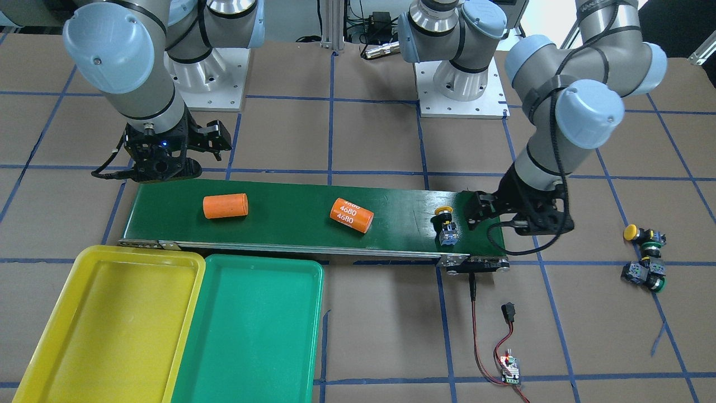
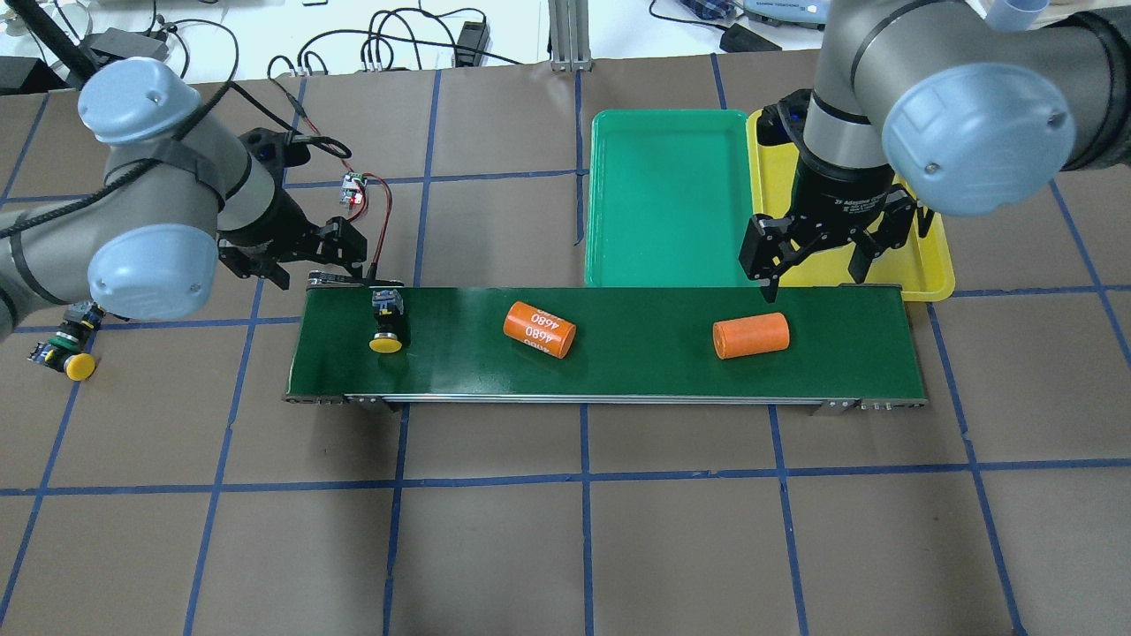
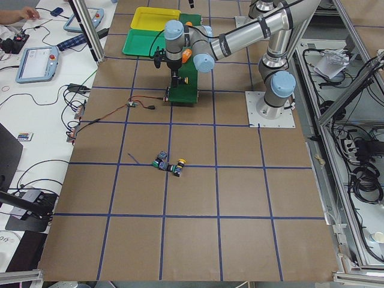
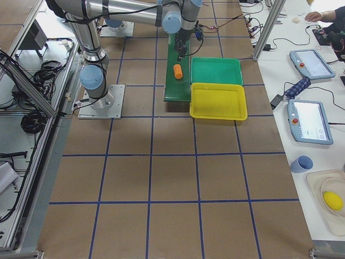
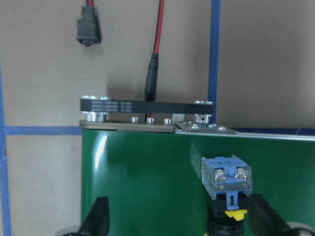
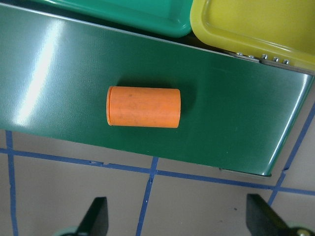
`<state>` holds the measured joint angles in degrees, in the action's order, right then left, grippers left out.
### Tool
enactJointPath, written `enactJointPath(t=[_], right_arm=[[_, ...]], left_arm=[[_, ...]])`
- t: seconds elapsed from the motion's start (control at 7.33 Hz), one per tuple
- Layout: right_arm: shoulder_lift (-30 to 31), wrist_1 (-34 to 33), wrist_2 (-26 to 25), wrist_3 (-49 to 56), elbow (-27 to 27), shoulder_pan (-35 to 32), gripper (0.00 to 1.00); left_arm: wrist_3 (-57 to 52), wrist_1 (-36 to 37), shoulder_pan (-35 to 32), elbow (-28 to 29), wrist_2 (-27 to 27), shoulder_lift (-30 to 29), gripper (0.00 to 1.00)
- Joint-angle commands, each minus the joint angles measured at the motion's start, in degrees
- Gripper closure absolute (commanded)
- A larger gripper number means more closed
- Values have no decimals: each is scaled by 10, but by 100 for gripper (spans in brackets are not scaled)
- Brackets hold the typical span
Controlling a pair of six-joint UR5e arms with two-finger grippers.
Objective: Sort buttons by color to trays
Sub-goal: 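Lower right gripper to the first cylinder at belt end while left returns to pile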
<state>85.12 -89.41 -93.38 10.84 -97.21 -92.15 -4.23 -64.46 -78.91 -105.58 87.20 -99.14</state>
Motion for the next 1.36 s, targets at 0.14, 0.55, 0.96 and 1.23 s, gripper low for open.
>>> enactJointPath(t=[0.14,0.55,0.96,1.23], right_arm=[[7,-79,-7,202,-47,13,1],[22,-189,0,463,-111,68,0],[29,-362,3,668,-206,82,0],[27,-353,3,731,-223,79,0]], left_arm=[[-43,-23,149,61,18,-57,0],[-119,134,240,39,17,-115,0],[-71,152,288,77,12,-176,0],[27,153,293,88,17,-205,0]])
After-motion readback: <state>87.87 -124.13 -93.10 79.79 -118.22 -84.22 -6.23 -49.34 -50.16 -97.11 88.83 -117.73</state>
